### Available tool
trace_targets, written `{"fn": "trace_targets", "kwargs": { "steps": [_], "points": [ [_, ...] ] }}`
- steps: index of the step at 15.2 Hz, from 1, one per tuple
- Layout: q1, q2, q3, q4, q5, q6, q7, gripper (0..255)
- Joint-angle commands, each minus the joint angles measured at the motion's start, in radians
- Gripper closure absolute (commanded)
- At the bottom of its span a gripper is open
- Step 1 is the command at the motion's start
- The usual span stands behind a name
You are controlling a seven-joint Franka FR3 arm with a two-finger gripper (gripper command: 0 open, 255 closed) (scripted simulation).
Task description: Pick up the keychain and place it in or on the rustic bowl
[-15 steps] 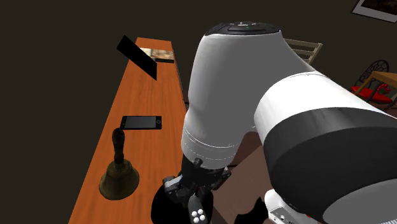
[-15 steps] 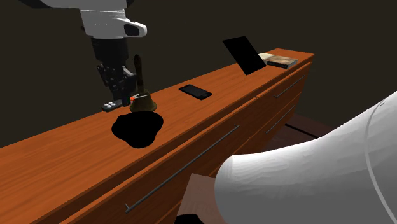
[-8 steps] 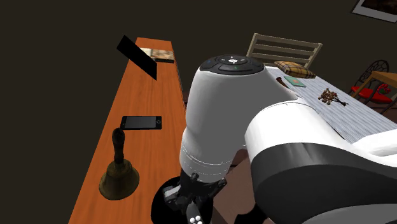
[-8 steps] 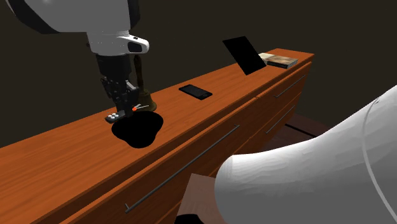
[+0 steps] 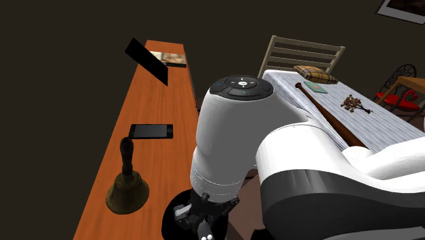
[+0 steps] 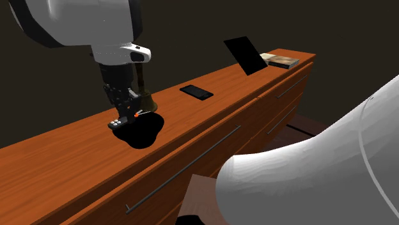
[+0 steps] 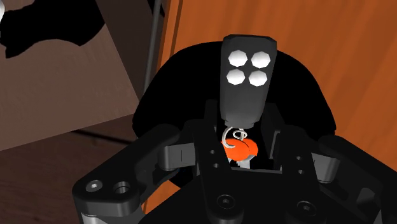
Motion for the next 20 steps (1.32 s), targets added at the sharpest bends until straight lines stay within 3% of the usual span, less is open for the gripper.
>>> {"fn": "trace_targets", "kwargs": {
  "steps": [1, 2, 3, 8, 12, 20],
  "points": [
    [0.000, 0.000, 0.000, 0.000, 0.000, 0.000, 0.000, 255],
    [0.000, 0.000, 0.000, 0.000, 0.000, 0.000, 0.000, 255],
    [0.000, 0.000, 0.000, 0.000, 0.000, 0.000, 0.000, 0],
    [0.000, 0.000, 0.000, 0.000, 0.000, 0.000, 0.000, 0],
    [0.012, -0.033, -0.068, 0.093, -0.018, -0.131, 0.000, 0],
    [0.012, -0.033, -0.068, 0.093, -0.018, -0.131, 0.000, 0]
  ]
}}
